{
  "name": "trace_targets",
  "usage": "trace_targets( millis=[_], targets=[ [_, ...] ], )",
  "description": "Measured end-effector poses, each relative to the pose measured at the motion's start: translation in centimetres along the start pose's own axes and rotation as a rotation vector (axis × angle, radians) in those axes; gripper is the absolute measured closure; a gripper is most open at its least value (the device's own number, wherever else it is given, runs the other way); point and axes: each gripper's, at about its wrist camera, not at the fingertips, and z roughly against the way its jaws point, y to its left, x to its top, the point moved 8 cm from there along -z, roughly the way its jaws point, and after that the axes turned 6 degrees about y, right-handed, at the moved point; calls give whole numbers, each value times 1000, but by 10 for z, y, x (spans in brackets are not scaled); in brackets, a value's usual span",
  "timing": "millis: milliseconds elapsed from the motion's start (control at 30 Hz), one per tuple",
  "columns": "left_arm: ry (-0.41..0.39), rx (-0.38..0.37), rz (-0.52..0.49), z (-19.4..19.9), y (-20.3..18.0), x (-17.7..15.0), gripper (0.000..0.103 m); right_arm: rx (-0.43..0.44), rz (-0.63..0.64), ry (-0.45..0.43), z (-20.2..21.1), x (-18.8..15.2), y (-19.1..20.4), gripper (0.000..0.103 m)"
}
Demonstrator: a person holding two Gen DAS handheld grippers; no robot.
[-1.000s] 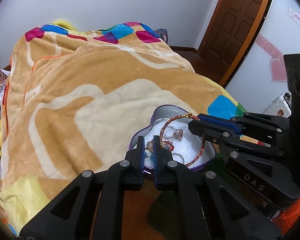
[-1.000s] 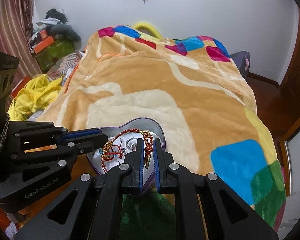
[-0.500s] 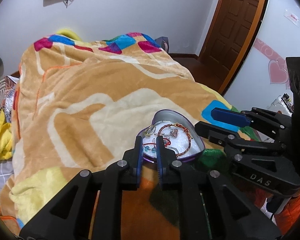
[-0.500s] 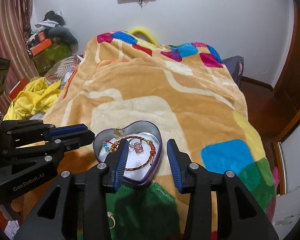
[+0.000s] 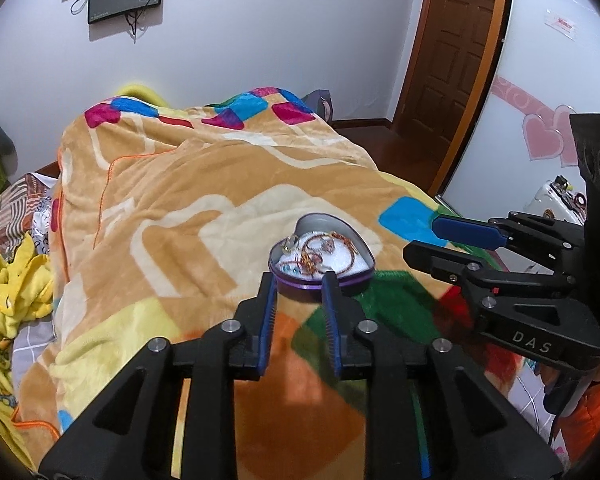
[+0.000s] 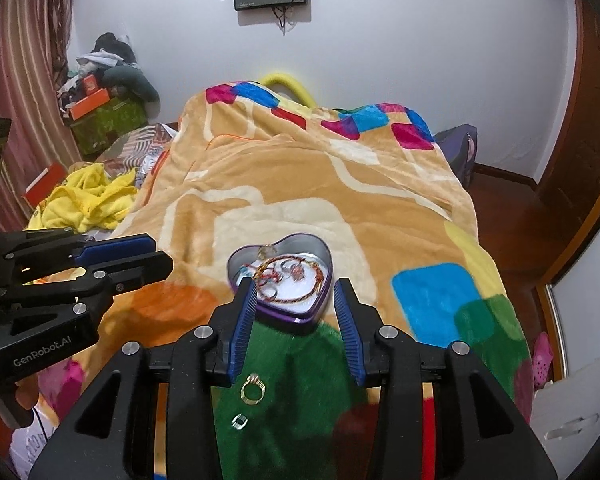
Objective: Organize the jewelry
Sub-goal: 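Open both grippers and move back to the last gold ring and earring, then grasp the small square earring with the right gripper while the left gripper grasps the gold ring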
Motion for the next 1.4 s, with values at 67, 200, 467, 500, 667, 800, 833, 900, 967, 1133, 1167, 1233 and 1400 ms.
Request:
trace_targets(
  millis=[67,200,467,500,667,800,833,900,967,1133,1167,1233,1400],
  targets=[
    [1,2,3,4,-1,-7,73,3,-2,-2,4,-5,2,66],
    [30,4,5,4,-1,-25,73,24,-24,15,4,-24,7,66],
    [105,14,21,-6,-1,-64,73,62,-42,152,-25,-76,16,66],
    [121,14,26,-10,-1,-71,73,65,-37,166,-29,-81,18,66],
    [160,22,24,-19,-4,-91,73,59,-12,205,-44,-100,25,66],
    [153,35,0,-17,-9,-91,72,50,-4,173,-47,-99,26,66],
    [152,32,-5,-17,-11,-90,72,53,-3,171,-45,-99,27,66],
    [153,30,-12,-18,-14,-88,72,62,-1,160,-47,-97,27,70],
    [154,29,-15,-20,-15,-85,72,63,7,157,-46,-98,28,79],
    [169,10,-22,-30,-23,-80,72,89,14,138,-41,-99,29,93],
    [173,7,-28,-33,-26,-79,72,95,9,135,-40,-100,28,93],
    [184,-5,-38,-39,-32,-78,72,100,-5,125,-36,-100,24,93],
    [223,-38,-64,-59,-52,-77,72,87,-53,86,-22,-97,1,93]
  ],
)
